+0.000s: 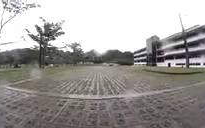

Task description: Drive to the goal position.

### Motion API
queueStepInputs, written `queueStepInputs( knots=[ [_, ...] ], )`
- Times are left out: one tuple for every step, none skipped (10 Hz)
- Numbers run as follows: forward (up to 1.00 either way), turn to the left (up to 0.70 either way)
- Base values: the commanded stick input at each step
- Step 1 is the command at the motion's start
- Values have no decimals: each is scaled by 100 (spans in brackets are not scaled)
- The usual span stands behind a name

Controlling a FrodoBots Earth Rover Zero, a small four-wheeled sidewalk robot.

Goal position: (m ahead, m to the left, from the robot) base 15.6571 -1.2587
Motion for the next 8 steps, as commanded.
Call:
queueStepInputs(
  knots=[
    [70,0],
    [70,0],
    [70,0],
    [70,0],
    [77,0],
    [85,0],
    [85,0],
    [85,0]
  ],
)
